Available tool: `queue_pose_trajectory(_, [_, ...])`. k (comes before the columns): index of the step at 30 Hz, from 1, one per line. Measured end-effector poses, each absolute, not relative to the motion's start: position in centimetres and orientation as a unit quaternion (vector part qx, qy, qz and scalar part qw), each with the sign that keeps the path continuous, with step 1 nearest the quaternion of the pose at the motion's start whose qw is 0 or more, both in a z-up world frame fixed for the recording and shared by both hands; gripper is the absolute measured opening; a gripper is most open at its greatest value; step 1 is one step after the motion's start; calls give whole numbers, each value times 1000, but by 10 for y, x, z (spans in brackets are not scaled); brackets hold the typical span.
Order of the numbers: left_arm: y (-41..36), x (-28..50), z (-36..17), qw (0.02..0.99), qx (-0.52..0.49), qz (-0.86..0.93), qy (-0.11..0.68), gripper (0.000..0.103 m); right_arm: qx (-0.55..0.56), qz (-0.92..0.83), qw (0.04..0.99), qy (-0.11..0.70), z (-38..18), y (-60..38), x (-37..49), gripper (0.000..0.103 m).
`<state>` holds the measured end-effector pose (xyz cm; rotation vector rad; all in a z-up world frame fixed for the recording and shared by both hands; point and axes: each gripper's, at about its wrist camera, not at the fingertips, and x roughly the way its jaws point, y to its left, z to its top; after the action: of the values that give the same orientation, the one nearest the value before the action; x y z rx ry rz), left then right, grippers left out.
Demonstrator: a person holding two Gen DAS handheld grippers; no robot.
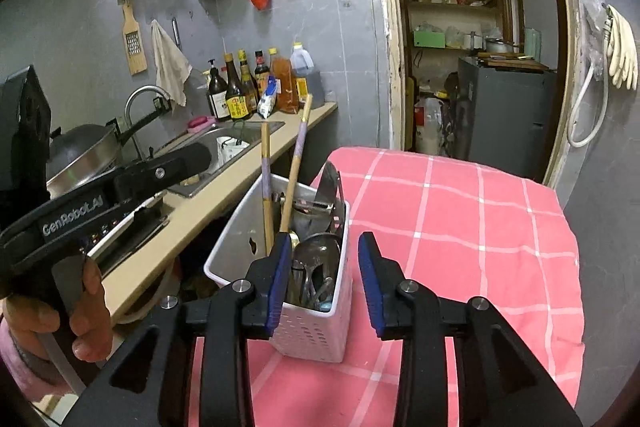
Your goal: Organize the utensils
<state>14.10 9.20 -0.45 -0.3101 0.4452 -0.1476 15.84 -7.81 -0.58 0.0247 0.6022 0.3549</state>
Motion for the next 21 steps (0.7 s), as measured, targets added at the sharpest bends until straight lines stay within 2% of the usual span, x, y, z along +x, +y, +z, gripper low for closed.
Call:
queue_pose_trajectory(2, [93, 136, -1, 963, -152, -69, 213, 61, 22, 163, 945, 283, 0, -82, 153, 40])
queue_pose_trajectory(4, [94, 130, 2, 964, -151, -67, 206, 69, 32, 152, 951, 268, 7, -89, 147, 54])
queue_pose_trajectory(5, [93, 128, 4, 965, -150, -67, 203, 73, 35, 146, 954, 260, 10, -92, 143, 55])
queue_pose_trajectory(7, [92, 120, 7, 968, -143, -65, 196, 86, 39, 132, 960, 244, 17, -99, 134, 61])
queue_pose_trajectory(8, [90, 116, 8, 969, -139, -64, 193, 88, 42, 124, 962, 238, 19, -103, 130, 63])
queue_pose_trajectory(10, [86, 109, 10, 971, -129, -65, 190, 96, 50, 107, 967, 226, 25, -113, 120, 77])
queue_pose_trajectory(12, [82, 102, 12, 972, -121, -64, 189, 101, 54, 96, 970, 216, 30, -121, 111, 85])
queue_pose_trajectory(21, [61, 65, 13, 974, -103, -66, 190, 103, 52, 63, 976, 201, 35, -161, 60, 97])
